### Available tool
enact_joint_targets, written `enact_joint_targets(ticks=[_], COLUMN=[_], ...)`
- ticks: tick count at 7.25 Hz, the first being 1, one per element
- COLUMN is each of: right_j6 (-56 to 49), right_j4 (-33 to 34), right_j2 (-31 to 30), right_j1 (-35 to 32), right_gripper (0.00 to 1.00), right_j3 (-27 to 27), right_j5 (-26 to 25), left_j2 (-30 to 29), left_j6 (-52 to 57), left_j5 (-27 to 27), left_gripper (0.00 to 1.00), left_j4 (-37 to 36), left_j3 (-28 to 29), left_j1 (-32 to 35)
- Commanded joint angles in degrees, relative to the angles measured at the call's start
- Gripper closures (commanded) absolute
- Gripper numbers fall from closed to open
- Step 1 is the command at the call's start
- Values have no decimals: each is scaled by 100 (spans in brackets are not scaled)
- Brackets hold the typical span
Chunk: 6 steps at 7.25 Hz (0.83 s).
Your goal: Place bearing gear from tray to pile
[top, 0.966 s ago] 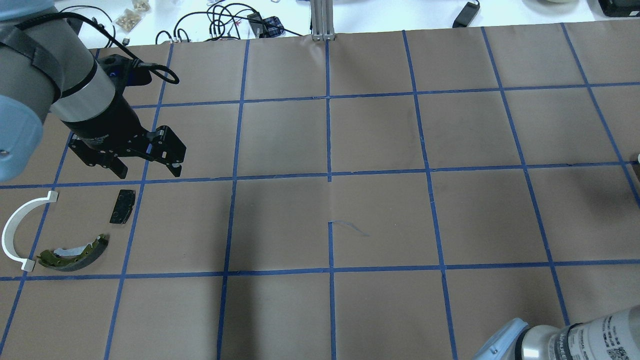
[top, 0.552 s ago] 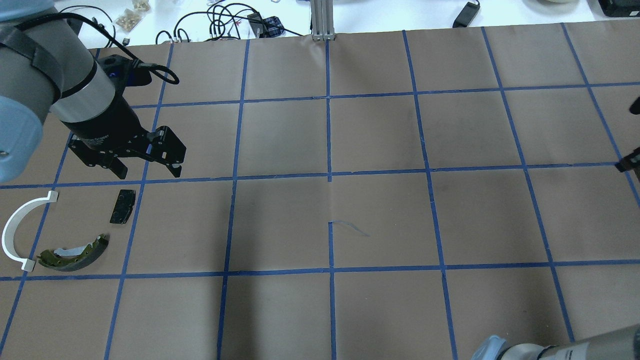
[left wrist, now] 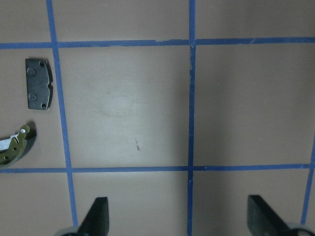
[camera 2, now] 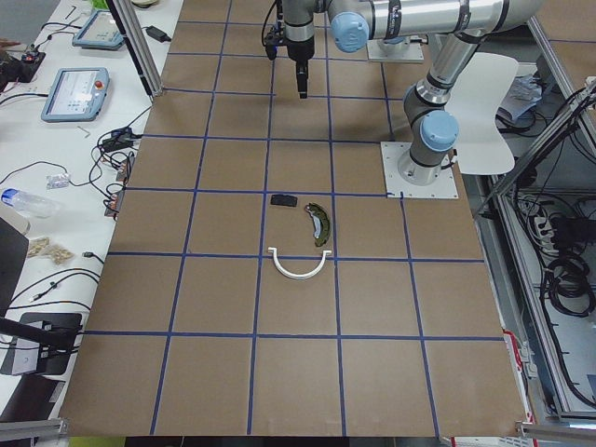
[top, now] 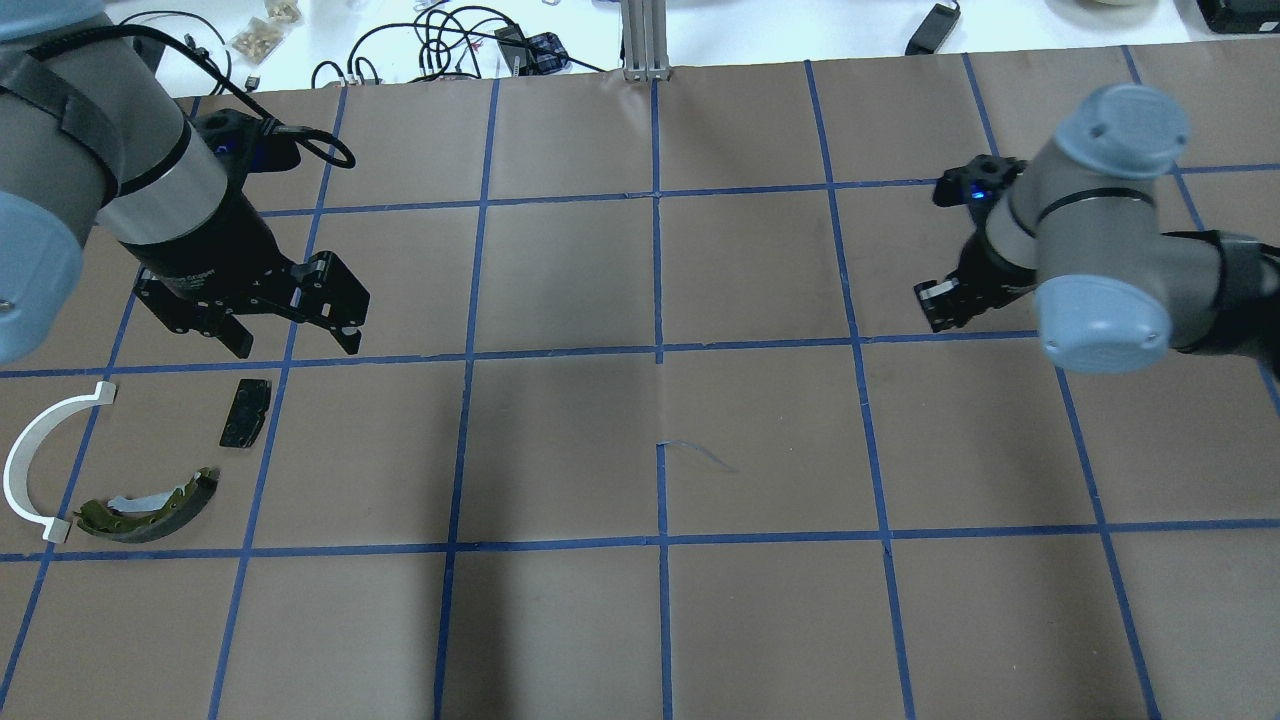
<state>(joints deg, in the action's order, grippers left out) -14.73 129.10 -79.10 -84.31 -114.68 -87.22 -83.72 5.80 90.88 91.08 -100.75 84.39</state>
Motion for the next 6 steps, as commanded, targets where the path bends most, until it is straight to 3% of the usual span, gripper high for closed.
enact_joint_targets(ticks=[1, 2, 3, 5, 6], right_j6=[2334, 3169, 3856, 4922, 5031], right_j4=[63, 80, 498, 1124, 1100], right_j2=[79, 175, 507, 1289, 1388], right_j1=[-1582, -2215, -2691, -3186, -3258], right_gripper=[88, 88, 87, 86, 84], right_j3=[7, 15, 33, 295, 514], right_j5=[3, 11, 46, 187, 222], left_j2=[-4, 5, 5, 14, 14], left_j6=[0, 0, 18, 88, 88], left_j5=[0, 0, 0, 0, 0], left_gripper=[0, 0, 0, 0, 0], left_j4=[-2, 7, 7, 7, -2], left_j3=[3, 3, 3, -6, 3], left_j1=[-1, -1, -1, -1, -1])
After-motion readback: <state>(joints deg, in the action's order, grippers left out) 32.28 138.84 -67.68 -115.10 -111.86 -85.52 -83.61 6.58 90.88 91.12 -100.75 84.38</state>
